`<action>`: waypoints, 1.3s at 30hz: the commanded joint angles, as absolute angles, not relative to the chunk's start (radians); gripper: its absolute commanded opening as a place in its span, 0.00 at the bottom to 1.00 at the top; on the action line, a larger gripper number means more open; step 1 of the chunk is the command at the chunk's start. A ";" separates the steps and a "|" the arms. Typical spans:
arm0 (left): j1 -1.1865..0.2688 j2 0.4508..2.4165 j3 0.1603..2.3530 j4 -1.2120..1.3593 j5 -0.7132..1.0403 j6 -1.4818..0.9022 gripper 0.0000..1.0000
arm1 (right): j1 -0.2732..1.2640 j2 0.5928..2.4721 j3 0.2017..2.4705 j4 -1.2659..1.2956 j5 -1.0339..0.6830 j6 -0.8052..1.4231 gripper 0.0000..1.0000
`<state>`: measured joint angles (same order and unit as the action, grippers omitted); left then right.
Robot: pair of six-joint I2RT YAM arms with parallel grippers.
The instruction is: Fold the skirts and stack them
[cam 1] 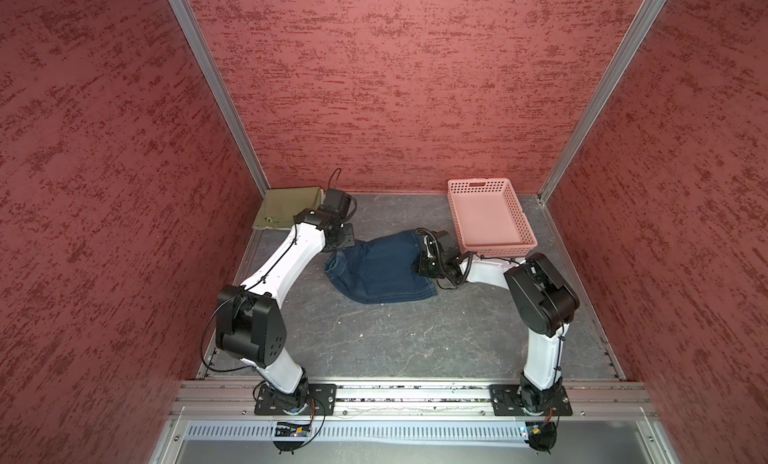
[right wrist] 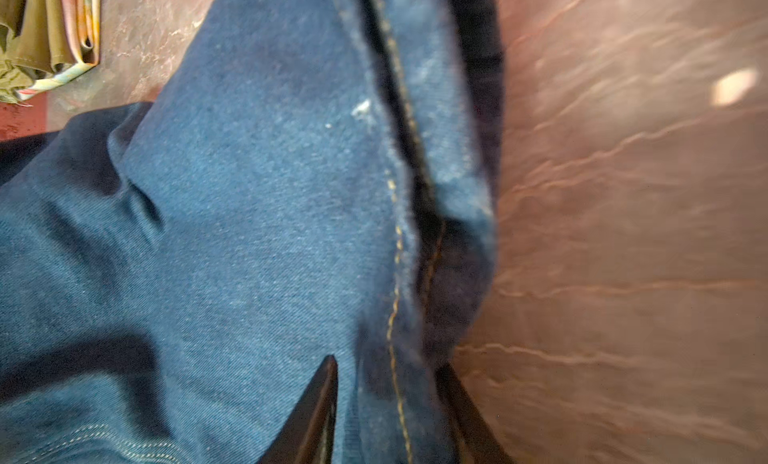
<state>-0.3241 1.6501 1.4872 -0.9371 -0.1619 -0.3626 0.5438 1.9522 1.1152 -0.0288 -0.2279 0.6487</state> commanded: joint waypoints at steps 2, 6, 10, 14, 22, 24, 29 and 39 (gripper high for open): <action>-0.395 1.712 1.566 -0.968 -0.153 -0.407 0.00 | 0.572 1.986 1.096 0.045 -0.252 0.737 0.35; -0.442 1.774 1.635 -0.980 -0.147 -0.426 0.00 | 0.596 2.001 1.098 0.094 -0.252 0.789 0.34; -0.473 1.823 1.701 -0.989 -0.143 -0.436 0.00 | 0.633 2.017 1.090 0.162 -0.249 0.857 0.34; -0.486 1.860 1.732 -0.996 -0.144 -0.442 0.00 | 0.670 2.041 1.100 0.214 -0.234 0.906 0.34; -0.510 1.891 1.713 -0.978 -0.142 -0.468 0.00 | 0.688 2.030 1.067 0.322 -0.236 0.965 0.48; -0.516 1.898 1.704 -0.970 -0.138 -0.474 0.00 | 0.679 1.996 1.033 0.313 -0.231 0.952 0.58; -0.529 1.921 1.700 -0.954 -0.137 -0.484 0.00 | 0.642 1.931 0.934 0.298 -0.228 0.949 0.64; -0.534 1.915 1.680 -0.950 -0.156 -0.490 0.00 | 0.576 1.870 0.825 0.277 -0.252 0.908 0.60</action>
<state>-0.5278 1.9148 1.6958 -0.9665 -0.1585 -0.4763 0.5842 1.8549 0.8436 0.3431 -0.2497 0.9169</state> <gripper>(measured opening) 0.085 0.603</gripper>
